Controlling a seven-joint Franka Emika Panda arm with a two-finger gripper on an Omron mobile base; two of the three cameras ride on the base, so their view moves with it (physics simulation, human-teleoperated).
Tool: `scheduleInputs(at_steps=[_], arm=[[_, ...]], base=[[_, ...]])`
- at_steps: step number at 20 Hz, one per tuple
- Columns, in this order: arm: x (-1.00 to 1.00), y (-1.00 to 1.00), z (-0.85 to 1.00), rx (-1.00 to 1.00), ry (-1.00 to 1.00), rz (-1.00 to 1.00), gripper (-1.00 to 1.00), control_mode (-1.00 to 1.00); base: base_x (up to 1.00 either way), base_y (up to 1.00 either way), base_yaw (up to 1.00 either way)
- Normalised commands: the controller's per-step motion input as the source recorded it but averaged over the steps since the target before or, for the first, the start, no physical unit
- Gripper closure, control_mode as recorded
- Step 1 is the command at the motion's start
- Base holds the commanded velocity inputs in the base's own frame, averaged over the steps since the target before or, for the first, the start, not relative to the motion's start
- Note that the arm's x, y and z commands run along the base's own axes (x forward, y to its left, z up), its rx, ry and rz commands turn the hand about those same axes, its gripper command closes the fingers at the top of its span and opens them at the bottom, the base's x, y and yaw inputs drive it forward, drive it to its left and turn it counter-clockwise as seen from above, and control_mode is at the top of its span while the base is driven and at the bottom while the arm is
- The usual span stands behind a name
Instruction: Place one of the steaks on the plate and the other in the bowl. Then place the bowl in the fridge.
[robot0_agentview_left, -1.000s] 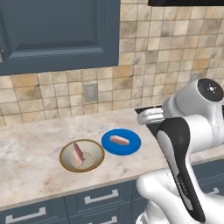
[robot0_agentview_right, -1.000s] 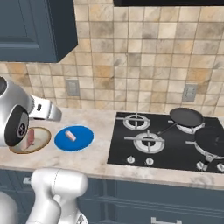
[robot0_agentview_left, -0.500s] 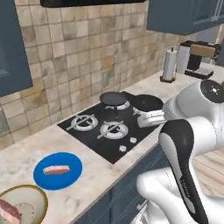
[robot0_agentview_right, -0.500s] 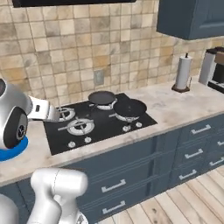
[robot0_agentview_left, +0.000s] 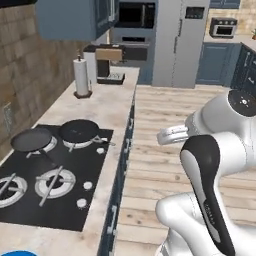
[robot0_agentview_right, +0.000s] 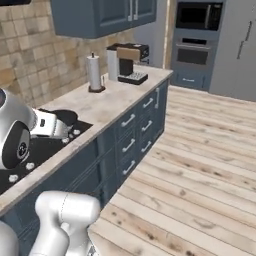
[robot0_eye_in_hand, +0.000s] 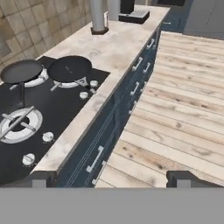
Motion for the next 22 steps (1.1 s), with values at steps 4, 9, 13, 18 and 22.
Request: scheduleInputs(at_steps=[4,9,13,18,22], arm=[[0.0,0.0,0.0,0.0,0.0,0.0,-1.0,1.0],[0.0,0.0,0.0,0.0,0.0,0.0,-1.0,1.0],[0.0,0.0,0.0,0.0,0.0,0.0,-1.0,1.0],[0.0,0.0,0.0,0.0,0.0,0.0,-1.0,1.0],[0.0,0.0,0.0,0.0,0.0,0.0,-1.0,1.0]], base=[[0.65,-0.95,-0.42],[0.98,-1.0,-0.05],[1.0,-1.0,-0.01],[1.0,-1.0,-0.06],[1.0,-0.99,-0.05]])
